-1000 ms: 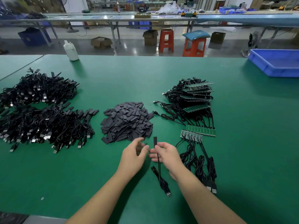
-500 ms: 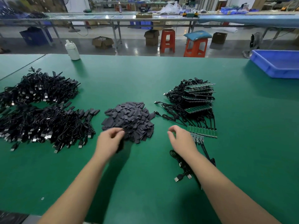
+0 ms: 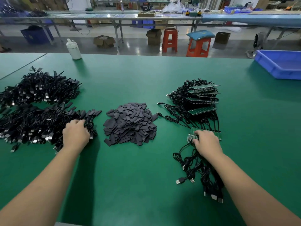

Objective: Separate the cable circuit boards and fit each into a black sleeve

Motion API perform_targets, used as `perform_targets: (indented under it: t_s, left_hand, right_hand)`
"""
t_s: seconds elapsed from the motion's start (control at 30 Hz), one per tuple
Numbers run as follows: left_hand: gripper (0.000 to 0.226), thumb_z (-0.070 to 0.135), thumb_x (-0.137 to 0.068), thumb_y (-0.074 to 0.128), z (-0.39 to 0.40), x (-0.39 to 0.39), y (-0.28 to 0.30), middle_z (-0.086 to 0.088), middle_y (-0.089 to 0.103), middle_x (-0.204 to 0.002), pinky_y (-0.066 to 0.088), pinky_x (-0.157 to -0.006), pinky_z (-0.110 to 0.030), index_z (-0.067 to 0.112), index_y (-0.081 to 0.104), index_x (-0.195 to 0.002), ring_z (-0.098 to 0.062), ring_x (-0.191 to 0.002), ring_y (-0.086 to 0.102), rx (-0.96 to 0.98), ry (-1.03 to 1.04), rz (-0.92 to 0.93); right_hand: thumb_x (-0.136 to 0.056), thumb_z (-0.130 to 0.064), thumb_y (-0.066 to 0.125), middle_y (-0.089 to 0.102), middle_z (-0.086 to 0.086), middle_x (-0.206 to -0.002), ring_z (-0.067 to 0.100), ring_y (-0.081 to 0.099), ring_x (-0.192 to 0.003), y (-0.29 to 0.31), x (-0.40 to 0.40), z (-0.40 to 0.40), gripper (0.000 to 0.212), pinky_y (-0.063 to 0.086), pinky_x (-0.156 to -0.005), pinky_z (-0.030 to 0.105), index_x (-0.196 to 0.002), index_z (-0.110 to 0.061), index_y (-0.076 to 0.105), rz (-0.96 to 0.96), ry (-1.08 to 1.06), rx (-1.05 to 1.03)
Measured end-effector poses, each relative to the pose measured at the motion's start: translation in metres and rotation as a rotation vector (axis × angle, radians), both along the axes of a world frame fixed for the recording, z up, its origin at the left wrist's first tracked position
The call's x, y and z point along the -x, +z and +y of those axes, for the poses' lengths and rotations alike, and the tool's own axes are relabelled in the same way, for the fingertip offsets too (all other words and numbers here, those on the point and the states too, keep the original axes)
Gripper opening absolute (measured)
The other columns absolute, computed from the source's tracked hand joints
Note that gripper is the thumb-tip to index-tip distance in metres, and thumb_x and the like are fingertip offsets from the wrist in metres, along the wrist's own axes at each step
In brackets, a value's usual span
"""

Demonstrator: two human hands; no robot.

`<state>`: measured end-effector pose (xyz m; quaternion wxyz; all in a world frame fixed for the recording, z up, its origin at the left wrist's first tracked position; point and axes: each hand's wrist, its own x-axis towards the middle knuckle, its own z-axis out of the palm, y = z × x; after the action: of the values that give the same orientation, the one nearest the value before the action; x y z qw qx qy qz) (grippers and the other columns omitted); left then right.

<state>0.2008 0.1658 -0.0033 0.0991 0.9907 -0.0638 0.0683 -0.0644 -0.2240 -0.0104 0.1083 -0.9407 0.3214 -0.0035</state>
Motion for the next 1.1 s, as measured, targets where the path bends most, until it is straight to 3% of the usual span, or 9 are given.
perform_targets:
  t_s: [0.1, 0.17, 0.3, 0.37, 0.5, 0.63, 0.73, 0.93, 1.1]
  left_hand:
    - [0.031, 0.005, -0.089, 0.058, -0.022, 0.021, 0.006, -0.021, 0.062, -0.123, 0.046, -0.092, -0.051, 0.001, 0.067, -0.119, -0.042, -0.109, 0.054, 0.08, -0.141, -0.208]
    - [0.029, 0.006, -0.09, 0.057, -0.05, 0.042, 0.015, -0.016, 0.067, -0.117, 0.049, -0.093, -0.047, 0.004, 0.069, -0.116, -0.033, -0.103, 0.06, 0.208, -0.248, -0.212]
    - [0.029, 0.025, -0.096, 0.056, -0.124, 0.11, 0.02, 0.002, 0.074, -0.104, 0.056, -0.081, -0.03, 0.024, 0.066, -0.123, -0.007, -0.073, 0.063, 0.446, -0.534, 0.082]
    - [0.037, 0.036, -0.097, 0.054, -0.162, 0.146, 0.015, 0.007, 0.071, -0.112, 0.055, -0.081, -0.026, 0.028, 0.057, -0.134, -0.003, -0.074, 0.064, 0.494, -0.655, 0.281]
    - [0.046, 0.036, -0.099, 0.052, -0.211, 0.184, 0.008, 0.006, 0.066, -0.123, 0.046, -0.095, -0.024, 0.022, 0.048, -0.142, -0.006, -0.099, 0.062, 0.584, -0.684, 0.497]
    - [0.018, 0.032, -0.099, 0.052, -0.225, 0.189, 0.012, 0.003, 0.074, -0.089, 0.052, -0.069, -0.031, 0.024, 0.067, -0.104, -0.012, -0.066, 0.058, 0.598, -0.653, 0.474]
    - [0.02, 0.03, -0.096, 0.054, -0.227, 0.19, 0.016, 0.004, 0.073, -0.073, 0.041, -0.051, -0.026, 0.02, 0.065, -0.084, -0.005, -0.045, 0.043, 0.634, -0.649, 0.451]
    - [0.022, 0.028, -0.095, 0.053, -0.228, 0.188, 0.034, 0.011, 0.072, -0.069, 0.037, -0.045, -0.024, 0.018, 0.064, -0.078, -0.004, -0.039, 0.04, 0.661, -0.682, 0.388]
    - [0.014, 0.028, -0.092, 0.052, -0.224, 0.188, 0.046, 0.004, 0.064, -0.065, 0.041, -0.053, -0.029, 0.026, 0.062, -0.082, -0.008, -0.051, 0.044, 0.621, -0.724, 0.328]
  right_hand:
    - [-0.097, -0.033, 0.059, 0.06, 0.005, -0.118, 0.024, 0.053, -0.112, 0.01, -0.003, 0.001, 0.03, 0.046, -0.1, 0.043, -0.123, -0.021, 0.066, -0.124, -0.019, -0.083]
    - [-0.097, -0.032, 0.06, 0.06, 0.002, -0.109, 0.02, 0.057, -0.095, 0.018, -0.005, 0.004, 0.024, 0.051, -0.086, 0.037, -0.115, -0.02, 0.071, -0.16, 0.002, -0.178]
    - [-0.097, -0.029, 0.06, 0.064, -0.014, -0.084, 0.001, 0.055, -0.066, 0.027, -0.007, 0.014, 0.018, 0.04, -0.058, 0.02, -0.107, -0.02, 0.072, -0.224, 0.053, -0.263]
    - [-0.098, -0.03, 0.06, 0.06, -0.02, -0.076, -0.002, 0.052, -0.058, 0.03, -0.007, 0.02, 0.016, 0.035, -0.052, 0.017, -0.105, -0.022, 0.072, -0.236, 0.067, -0.273]
    - [-0.097, -0.03, 0.06, 0.062, -0.015, -0.078, -0.001, 0.052, -0.068, 0.037, -0.005, 0.027, 0.016, 0.038, -0.06, 0.023, -0.101, -0.021, 0.073, -0.264, 0.114, -0.267]
    - [-0.096, -0.03, 0.06, 0.067, -0.011, -0.083, 0.015, 0.057, -0.091, 0.045, 0.001, 0.028, 0.016, 0.046, -0.079, 0.03, -0.099, -0.023, 0.074, -0.299, 0.154, -0.263]
    - [-0.096, -0.031, 0.06, 0.069, -0.009, -0.085, 0.015, 0.054, -0.098, 0.049, 0.005, 0.029, 0.015, 0.047, -0.084, 0.036, -0.097, -0.026, 0.074, -0.325, 0.153, -0.242]
    - [-0.094, -0.035, 0.059, 0.068, -0.003, -0.091, 0.013, 0.053, -0.091, 0.062, 0.007, 0.033, 0.014, 0.043, -0.077, 0.033, -0.096, -0.033, 0.073, -0.387, 0.126, -0.204]
    - [-0.094, -0.036, 0.058, 0.066, -0.001, -0.093, 0.015, 0.055, -0.092, 0.074, 0.01, 0.035, 0.014, 0.04, -0.073, 0.031, -0.097, -0.035, 0.072, -0.38, 0.143, -0.188]
